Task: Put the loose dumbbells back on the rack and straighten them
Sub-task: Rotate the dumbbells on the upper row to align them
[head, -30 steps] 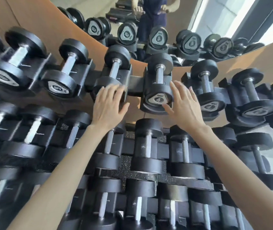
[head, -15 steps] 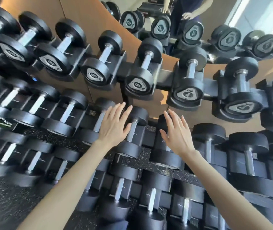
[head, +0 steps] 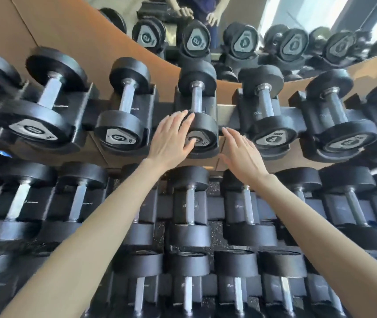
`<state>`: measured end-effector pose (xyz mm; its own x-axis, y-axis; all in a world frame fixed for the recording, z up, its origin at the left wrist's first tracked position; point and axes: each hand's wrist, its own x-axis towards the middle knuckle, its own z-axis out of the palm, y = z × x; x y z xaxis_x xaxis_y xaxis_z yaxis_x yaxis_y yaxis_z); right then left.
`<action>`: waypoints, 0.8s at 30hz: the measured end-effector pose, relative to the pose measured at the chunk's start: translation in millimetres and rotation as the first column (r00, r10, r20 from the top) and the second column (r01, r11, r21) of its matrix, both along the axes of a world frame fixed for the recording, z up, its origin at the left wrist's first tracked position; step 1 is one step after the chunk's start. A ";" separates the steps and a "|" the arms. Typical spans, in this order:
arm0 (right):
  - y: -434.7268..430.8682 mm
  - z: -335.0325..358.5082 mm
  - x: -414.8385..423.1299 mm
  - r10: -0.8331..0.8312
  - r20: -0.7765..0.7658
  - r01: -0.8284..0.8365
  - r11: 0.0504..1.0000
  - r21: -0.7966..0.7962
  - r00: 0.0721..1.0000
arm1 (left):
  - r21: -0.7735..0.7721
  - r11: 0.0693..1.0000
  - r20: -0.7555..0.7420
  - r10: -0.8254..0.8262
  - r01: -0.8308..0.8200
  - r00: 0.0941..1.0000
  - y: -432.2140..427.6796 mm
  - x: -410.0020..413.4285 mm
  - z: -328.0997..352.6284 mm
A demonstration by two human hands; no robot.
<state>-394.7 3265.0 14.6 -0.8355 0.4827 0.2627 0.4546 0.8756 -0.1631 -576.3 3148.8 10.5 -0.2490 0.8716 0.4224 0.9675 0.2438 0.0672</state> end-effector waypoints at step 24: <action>55.7 -9.9 -73.5 0.023 -0.016 -0.027 0.934 -0.357 1.000 | 0.469 0.882 0.493 -0.224 -0.040 0.841 50.1 -23.1 -45.7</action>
